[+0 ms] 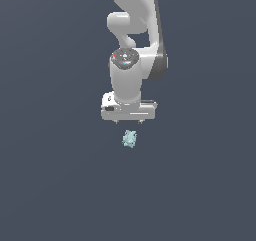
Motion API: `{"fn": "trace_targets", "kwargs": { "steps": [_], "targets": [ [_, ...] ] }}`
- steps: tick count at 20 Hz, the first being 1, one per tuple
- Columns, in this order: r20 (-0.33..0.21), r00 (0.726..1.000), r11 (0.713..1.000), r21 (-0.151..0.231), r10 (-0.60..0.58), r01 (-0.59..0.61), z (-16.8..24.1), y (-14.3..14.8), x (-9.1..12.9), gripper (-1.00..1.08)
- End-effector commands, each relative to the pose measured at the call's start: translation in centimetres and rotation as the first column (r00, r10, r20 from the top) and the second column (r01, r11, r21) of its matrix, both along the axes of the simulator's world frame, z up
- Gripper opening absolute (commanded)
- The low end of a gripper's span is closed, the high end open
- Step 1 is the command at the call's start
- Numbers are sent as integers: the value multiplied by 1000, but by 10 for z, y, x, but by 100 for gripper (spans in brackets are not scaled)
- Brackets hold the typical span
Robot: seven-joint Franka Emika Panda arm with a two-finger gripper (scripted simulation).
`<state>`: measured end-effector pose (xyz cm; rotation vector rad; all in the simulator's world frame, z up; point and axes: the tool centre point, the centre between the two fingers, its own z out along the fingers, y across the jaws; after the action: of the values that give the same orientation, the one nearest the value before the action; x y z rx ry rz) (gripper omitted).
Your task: Pick up the object and move it to a goal position.
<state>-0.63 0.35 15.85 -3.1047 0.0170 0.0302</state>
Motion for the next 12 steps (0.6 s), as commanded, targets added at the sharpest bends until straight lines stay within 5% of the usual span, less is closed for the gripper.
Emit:
{"fn": "trace_targets", "kwargs": {
  "steps": [1,12],
  "targets": [
    [0,1000,1000,0,0,0,0,0,0,100],
    [-13,996,996,-8,83,-84,0,18,-3,100]
  ]
}}
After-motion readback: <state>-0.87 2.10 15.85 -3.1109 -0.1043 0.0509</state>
